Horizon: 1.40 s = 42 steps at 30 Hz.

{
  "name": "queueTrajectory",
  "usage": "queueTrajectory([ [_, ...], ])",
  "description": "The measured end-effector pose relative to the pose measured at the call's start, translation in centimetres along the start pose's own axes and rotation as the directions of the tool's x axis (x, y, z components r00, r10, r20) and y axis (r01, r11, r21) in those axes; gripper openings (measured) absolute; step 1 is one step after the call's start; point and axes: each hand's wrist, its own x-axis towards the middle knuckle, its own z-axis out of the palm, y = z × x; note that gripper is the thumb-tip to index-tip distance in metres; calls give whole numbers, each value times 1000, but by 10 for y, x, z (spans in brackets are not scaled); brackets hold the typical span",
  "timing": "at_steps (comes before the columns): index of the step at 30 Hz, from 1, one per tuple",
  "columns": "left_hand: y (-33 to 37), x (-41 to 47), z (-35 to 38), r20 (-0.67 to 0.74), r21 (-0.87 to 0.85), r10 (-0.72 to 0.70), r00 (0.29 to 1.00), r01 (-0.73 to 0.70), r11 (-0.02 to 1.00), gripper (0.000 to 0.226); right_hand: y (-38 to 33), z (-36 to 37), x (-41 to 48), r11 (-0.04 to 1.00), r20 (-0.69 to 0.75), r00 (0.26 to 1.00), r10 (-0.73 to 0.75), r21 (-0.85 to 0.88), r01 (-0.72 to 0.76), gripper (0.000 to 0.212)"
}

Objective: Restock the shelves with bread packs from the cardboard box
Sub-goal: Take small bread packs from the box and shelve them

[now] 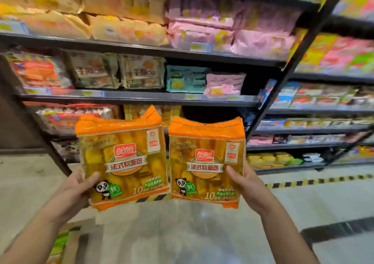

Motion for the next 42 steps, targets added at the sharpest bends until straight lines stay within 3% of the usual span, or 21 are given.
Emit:
queueTrajectory([
  [5,-16,15,91,31,25,36,999,-37,999,40,0,-87,-7,999,-35,998,-44,-1,44,58],
  [10,-8,33,132,69,41,38,997,-41,998,44,-12,-127,10,994,-40,996,-75,78,78,54],
  [11,-7,37,135,87,65,30,996,-36,997,57,-14,-132,16,993,-39,996,-80,84,83,53],
  [13,-4,49,136,128,102,-4,992,-9,995,103,-17,-140,32,992,-35,996,-80,94,83,54],
  [15,0,58,141,133,100,18,991,-31,994,117,-19,-144,50,992,-38,997,-69,105,73,57],
  [18,6,82,149,143,53,18,990,-25,998,111,-22,-146,75,991,-30,998,-56,121,60,58],
  [19,6,93,152,137,20,18,990,-21,1000,102,-24,-148,82,991,-29,998,-51,120,54,56],
  [21,7,117,159,108,-46,19,994,-14,999,63,-29,-156,99,991,-33,998,-52,121,55,54],
  [23,7,142,164,103,-52,14,995,-9,999,53,-33,-168,116,992,-47,997,-56,113,61,54],
  [26,6,168,173,149,-25,-1,989,5,1000,95,-34,-180,137,993,-64,996,-60,102,66,56],
  [29,1,186,181,140,-3,-10,990,11,1000,112,-33,-186,161,989,-81,995,-54,132,65,54],
  [36,-24,224,198,51,75,-90,995,86,993,122,-14,-217,231,998,-23,999,23,64,-21,54],
  [42,-130,280,187,-53,47,-28,998,30,998,119,72,-239,297,999,-30,999,26,35,-25,54],
])
